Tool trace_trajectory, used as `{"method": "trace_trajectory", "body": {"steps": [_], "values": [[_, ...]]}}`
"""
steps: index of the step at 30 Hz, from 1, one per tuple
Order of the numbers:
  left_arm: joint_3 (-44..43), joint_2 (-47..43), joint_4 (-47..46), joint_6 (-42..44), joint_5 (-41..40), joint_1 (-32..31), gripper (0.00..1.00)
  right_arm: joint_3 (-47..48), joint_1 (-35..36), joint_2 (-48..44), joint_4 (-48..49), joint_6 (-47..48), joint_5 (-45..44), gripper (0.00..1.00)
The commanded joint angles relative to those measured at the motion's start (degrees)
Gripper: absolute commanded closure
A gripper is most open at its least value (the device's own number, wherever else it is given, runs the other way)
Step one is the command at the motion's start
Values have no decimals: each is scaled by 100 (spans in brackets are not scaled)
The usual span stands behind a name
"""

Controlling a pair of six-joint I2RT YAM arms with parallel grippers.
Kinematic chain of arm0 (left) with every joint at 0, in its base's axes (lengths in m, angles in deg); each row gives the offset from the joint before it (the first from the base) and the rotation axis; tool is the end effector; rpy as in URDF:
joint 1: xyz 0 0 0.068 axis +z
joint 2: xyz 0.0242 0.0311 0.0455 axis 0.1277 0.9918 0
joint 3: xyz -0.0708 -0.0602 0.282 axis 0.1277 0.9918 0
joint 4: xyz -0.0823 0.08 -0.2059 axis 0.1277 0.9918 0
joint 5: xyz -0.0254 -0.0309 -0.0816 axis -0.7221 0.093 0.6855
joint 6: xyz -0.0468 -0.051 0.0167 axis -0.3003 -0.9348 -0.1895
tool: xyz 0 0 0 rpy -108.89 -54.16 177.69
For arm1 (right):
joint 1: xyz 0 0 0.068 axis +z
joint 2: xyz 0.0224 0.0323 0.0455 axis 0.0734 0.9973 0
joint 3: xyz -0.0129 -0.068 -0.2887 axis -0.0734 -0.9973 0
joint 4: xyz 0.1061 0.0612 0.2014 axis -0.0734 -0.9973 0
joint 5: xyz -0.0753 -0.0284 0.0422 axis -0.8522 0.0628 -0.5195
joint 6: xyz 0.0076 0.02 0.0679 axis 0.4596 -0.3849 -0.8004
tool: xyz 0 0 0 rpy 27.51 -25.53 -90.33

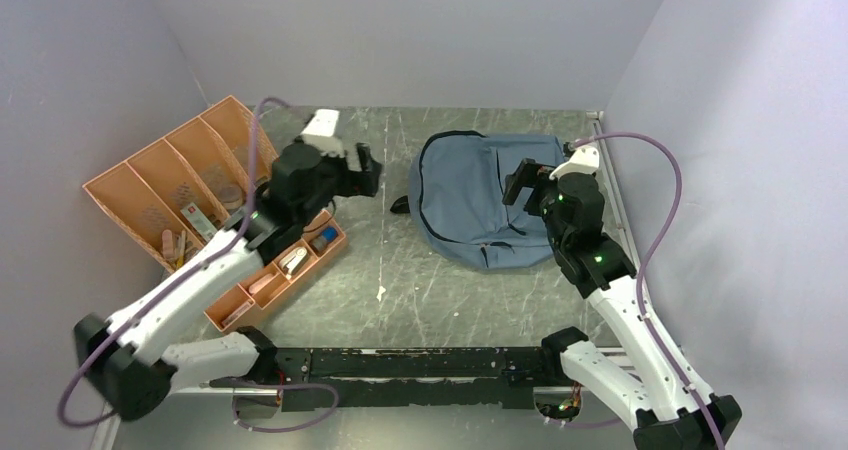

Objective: Pack the student bag
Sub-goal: Move the student bag to the center of the board, then reset both arms

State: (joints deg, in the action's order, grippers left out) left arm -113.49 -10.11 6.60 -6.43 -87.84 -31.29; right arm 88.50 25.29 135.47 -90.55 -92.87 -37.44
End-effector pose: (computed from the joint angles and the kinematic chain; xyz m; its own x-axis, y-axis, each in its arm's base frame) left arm 0.2091 -0.1502 0.3808 -0.3432 -0.1072 -0.9331 0.3525 0.9061 -0.2337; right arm 0.1594 0.0432 0.3519 -0.2734 0.2266 -0.9348 0.0060 0.9722 0.2339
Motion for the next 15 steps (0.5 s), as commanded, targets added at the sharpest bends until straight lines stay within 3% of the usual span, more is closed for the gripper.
{"method": "trace_trajectory", "body": {"steps": [1, 9, 15], "values": [[690, -989, -91, -135, -1638, 48, 3, 257, 14, -28, 341, 544, -137, 0], [1180, -1913, 1079, -1229, -2274, 65, 3, 145, 11, 5, 557, 637, -71, 0], [1654, -2702, 1288, -1376, -2664, 61, 3, -129, 10, -227, 809, 541, 77, 0]]}}
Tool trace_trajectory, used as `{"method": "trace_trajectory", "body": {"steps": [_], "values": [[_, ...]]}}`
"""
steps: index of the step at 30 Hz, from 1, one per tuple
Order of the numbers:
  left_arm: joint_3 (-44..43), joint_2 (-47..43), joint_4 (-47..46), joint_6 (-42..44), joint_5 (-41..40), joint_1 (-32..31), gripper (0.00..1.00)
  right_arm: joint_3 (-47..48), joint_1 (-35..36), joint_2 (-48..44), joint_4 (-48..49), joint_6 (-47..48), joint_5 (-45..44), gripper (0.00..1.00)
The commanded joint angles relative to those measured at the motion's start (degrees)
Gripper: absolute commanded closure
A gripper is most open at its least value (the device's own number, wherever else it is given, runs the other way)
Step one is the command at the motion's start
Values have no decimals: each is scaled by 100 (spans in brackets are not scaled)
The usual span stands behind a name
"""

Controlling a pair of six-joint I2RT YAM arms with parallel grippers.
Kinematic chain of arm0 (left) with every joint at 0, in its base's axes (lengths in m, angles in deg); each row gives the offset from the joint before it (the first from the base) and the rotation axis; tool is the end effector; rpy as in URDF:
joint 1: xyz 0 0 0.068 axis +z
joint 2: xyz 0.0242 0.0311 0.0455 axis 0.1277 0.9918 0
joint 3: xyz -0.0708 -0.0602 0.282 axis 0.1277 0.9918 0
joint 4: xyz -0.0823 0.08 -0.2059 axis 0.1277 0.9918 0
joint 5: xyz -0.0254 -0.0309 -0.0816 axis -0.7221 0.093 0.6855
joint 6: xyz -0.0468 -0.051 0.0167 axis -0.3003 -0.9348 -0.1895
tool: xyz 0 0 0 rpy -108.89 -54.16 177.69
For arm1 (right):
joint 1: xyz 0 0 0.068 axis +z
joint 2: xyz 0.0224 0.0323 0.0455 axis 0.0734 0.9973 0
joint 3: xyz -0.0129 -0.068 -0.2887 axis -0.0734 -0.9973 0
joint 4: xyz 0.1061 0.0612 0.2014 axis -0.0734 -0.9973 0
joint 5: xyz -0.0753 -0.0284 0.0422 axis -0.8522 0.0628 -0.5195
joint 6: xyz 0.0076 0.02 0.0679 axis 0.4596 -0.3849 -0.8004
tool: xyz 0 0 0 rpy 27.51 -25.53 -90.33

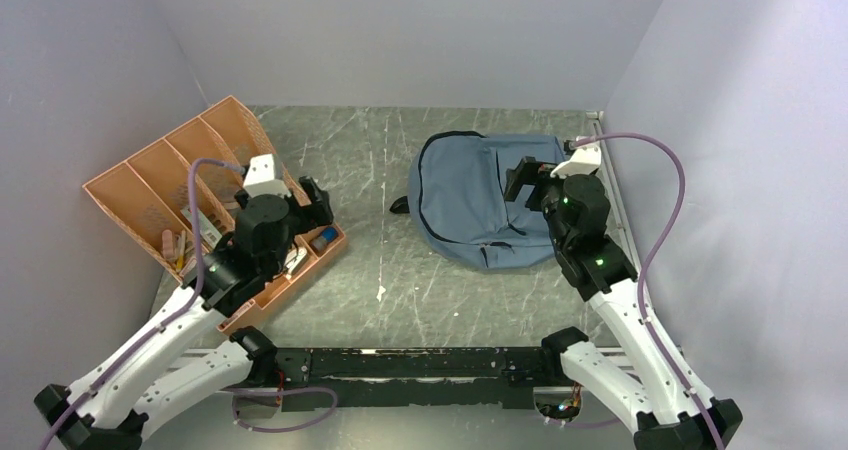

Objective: Pack the student bag
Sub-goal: Reset both arms

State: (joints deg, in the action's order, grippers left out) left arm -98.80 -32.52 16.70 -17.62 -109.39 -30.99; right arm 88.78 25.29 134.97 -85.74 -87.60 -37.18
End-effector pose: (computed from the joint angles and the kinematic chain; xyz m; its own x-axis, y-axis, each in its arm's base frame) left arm 0.1358 -0.0650 0.3455 -0.2633 -0.3011 -0.9165 -0.0426 0.9527 -0.3008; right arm 0.1596 0.0436 0.3654 -0.1864 0.1700 -0.9677 -0.0383 0.9829 0.1800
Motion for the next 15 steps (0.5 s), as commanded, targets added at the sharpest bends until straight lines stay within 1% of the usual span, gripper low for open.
{"method": "trace_trajectory", "body": {"steps": [1, 8, 12, 15], "values": [[222, -556, 284, -230, -566, 27, 3, -186, 10, -211, 340, -15, 25, 0], [355, -816, 348, -32, -754, 28, 3, -364, 10, -424, 411, -117, 52, 0], [515, -936, 279, -141, -832, 30, 3, -328, 10, -402, 330, -133, -104, 0], [608, -972, 153, -169, -741, 29, 3, -283, 10, -362, 232, -136, -157, 0]]}}
